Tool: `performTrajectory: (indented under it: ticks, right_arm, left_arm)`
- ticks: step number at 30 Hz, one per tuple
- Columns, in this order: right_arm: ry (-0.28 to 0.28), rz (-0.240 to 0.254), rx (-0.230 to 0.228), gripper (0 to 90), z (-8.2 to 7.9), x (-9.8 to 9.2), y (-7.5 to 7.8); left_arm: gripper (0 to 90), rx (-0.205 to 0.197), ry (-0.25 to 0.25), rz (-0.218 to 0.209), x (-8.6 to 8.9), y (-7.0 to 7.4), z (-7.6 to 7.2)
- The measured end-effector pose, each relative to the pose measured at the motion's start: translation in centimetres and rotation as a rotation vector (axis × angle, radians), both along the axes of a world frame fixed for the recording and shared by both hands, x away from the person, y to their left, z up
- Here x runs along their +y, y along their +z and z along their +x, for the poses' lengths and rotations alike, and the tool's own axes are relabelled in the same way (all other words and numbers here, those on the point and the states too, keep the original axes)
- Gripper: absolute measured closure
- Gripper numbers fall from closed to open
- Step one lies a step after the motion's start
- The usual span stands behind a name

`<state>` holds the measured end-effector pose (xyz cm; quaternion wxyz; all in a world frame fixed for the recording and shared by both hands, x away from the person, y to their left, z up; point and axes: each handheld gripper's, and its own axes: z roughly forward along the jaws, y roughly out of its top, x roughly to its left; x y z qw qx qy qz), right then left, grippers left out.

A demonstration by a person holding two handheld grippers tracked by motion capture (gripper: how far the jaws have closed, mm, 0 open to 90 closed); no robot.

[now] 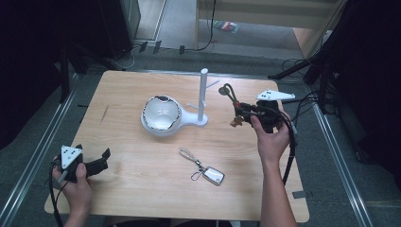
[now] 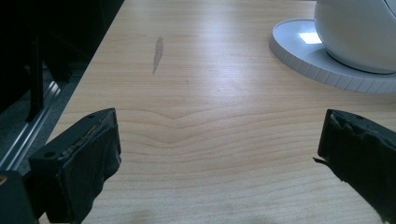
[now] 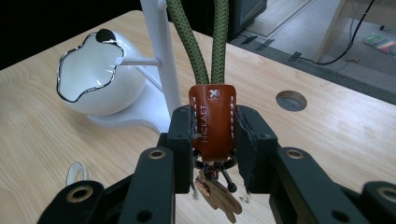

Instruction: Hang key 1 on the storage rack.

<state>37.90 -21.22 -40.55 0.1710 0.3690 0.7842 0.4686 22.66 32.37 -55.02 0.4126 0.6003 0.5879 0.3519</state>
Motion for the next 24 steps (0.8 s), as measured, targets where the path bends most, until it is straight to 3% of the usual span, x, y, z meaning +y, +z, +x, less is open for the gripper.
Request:
performTrajectory:
  ticks: [9, 24]
  right_arm:
    - [-0.019, 0.056, -0.007, 70.3, 0.3, -0.5, 0.0]
    - [-0.013, 0.066, -0.009, 70.3, 1.3, 1.0, -0.1]
  left_arm:
    - [0.0, -0.005, 0.001, 0.002, 0.0, 0.0, -0.1]
    - [0.0, -0.026, 0.006, -0.015, 0.2, 0.0, -0.5]
